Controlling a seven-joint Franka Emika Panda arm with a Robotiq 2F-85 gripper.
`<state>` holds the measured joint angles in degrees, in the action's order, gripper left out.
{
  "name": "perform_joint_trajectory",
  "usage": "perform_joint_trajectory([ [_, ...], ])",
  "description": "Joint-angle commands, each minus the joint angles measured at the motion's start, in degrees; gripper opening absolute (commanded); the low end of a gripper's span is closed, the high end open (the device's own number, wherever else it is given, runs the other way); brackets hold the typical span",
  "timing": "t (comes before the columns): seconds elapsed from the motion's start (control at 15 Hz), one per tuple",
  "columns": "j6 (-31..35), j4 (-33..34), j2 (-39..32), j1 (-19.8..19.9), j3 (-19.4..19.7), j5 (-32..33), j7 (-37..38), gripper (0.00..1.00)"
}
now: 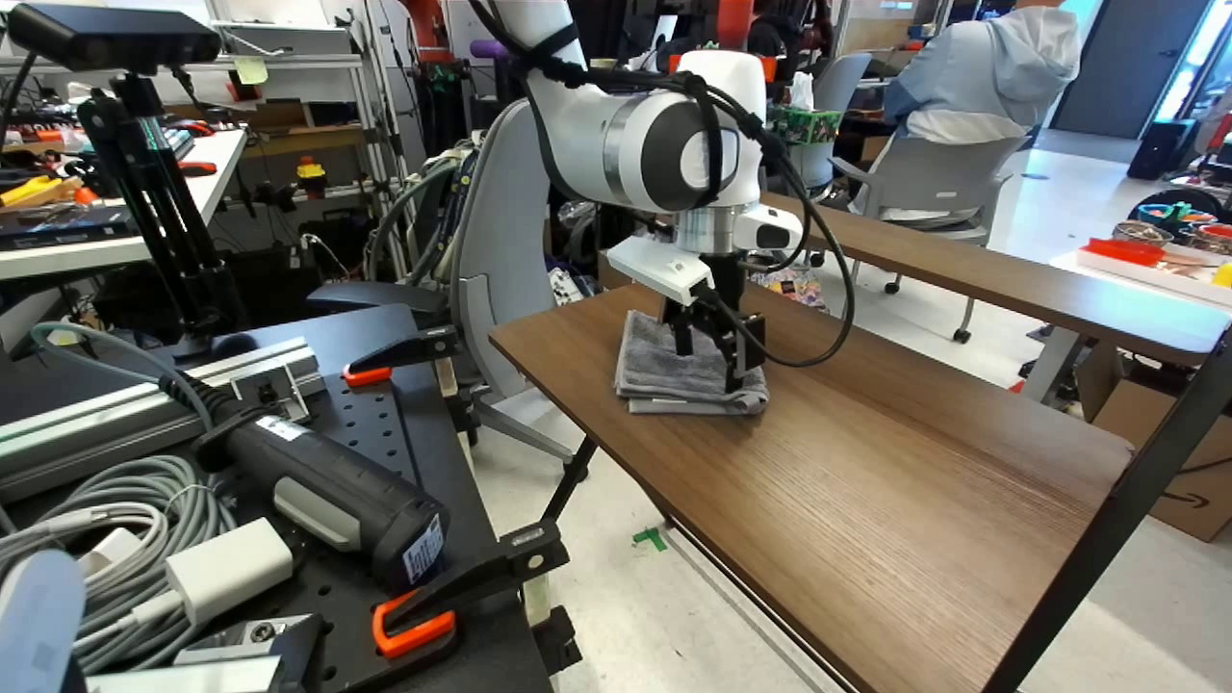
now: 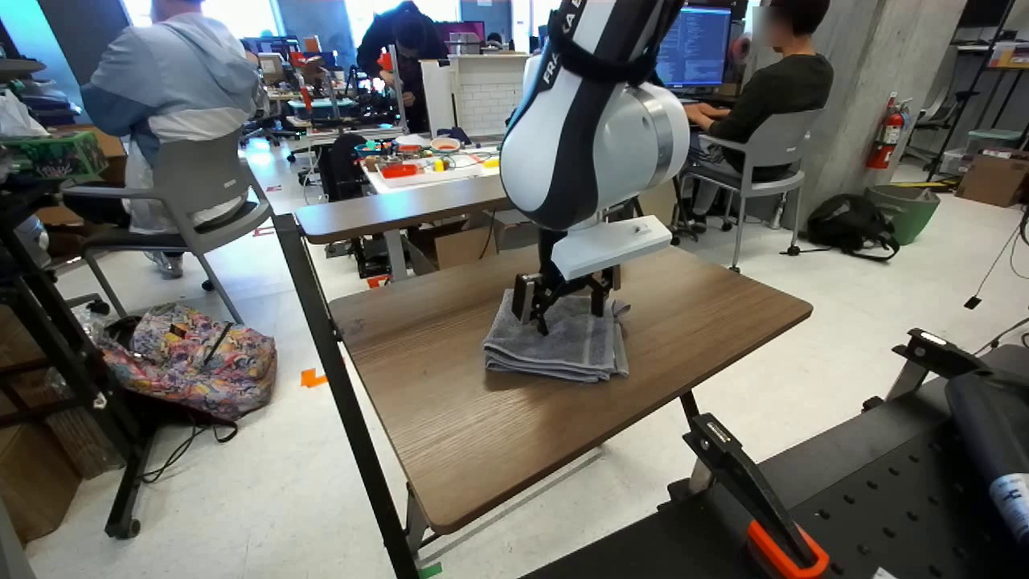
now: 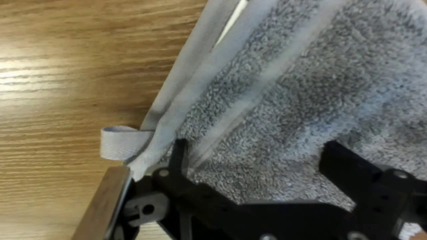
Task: Move the towel to the right
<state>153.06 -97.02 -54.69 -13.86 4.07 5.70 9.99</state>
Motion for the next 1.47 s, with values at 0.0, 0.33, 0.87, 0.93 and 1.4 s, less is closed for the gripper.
perform_joint_trajectory([
  [0.0,-1.62,4.54,-3.20,3.06,-0.14,0.08,-2.38,1.00],
  [0.33,-7.32,10.05,-5.08,9.78,-1.48,-1.92,-5.94,1.00],
  [0.87,-15.29,20.09,-9.26,17.20,-1.42,-4.49,-7.69,1.00],
  [0.93,-15.98,20.84,-9.38,17.62,-1.45,-4.60,-7.69,1.00],
  [1.4,-11.25,13.39,-3.80,17.46,-0.29,-2.48,-9.73,1.00],
])
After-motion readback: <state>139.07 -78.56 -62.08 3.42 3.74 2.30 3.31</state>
